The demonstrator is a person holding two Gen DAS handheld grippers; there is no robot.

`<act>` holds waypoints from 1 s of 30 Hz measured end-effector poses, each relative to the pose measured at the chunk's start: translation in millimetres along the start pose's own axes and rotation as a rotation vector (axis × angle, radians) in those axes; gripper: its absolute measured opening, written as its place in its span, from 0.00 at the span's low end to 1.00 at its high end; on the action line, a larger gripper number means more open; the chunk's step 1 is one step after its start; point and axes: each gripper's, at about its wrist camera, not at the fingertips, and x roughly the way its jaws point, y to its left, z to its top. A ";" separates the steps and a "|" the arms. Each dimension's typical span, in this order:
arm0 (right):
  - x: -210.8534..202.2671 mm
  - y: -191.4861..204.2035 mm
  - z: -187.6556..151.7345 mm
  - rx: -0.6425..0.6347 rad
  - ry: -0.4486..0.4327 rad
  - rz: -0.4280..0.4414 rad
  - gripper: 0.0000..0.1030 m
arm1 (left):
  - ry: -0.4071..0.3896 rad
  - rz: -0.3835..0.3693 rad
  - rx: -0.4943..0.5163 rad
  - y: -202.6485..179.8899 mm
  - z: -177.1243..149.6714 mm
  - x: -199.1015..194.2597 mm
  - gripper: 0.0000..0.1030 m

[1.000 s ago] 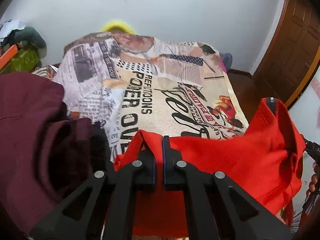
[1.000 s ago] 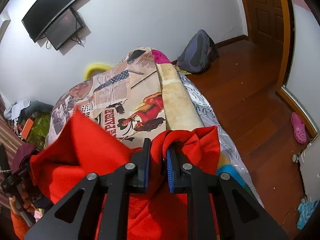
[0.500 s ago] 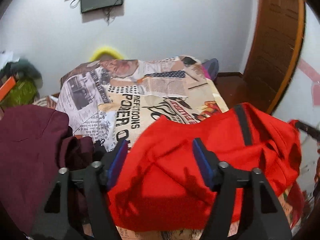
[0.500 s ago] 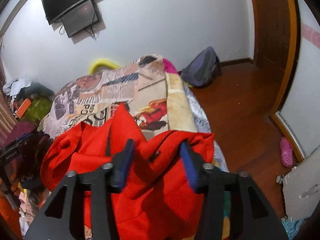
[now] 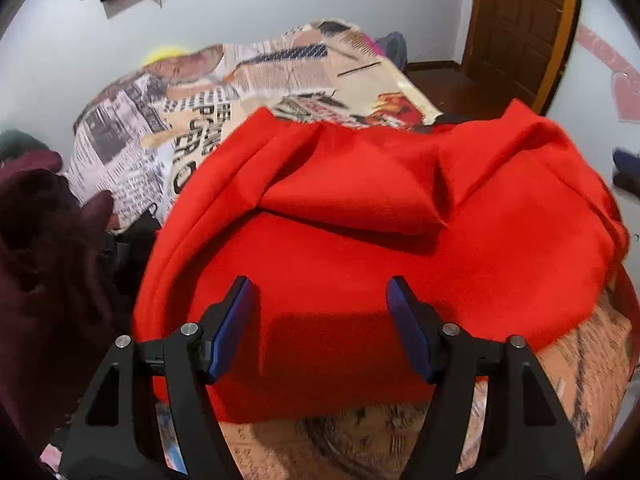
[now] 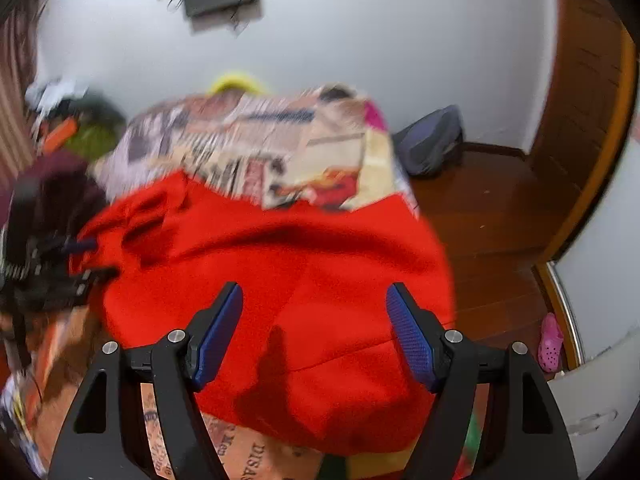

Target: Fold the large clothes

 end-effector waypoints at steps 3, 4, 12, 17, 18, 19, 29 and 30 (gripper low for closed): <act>23.7 18.2 -4.7 -0.049 0.054 0.029 0.69 | 0.025 -0.008 -0.046 4.9 13.9 20.4 0.66; 31.7 22.5 -3.8 -0.061 0.069 0.039 0.69 | 0.030 -0.014 -0.058 6.5 17.7 24.6 0.66; 76.5 30.6 26.1 -0.065 0.101 0.015 0.69 | -0.002 0.092 -0.171 34.3 75.1 51.8 0.66; 83.2 17.2 40.9 0.032 0.072 -0.044 0.69 | -0.026 0.147 -0.218 51.9 81.5 50.6 0.66; 81.0 15.0 41.4 0.050 0.065 -0.041 0.69 | -0.033 0.150 -0.210 51.8 78.2 47.0 0.66; 78.1 13.4 41.9 0.064 0.057 -0.036 0.69 | -0.038 0.150 -0.201 51.4 75.6 44.0 0.66; 38.5 32.0 31.0 -0.029 -0.014 -0.052 0.69 | -0.083 0.099 -0.153 38.4 30.5 -10.4 0.66; 34.0 35.1 29.2 -0.041 -0.022 -0.050 0.69 | -0.088 0.092 -0.160 38.8 25.5 -16.4 0.66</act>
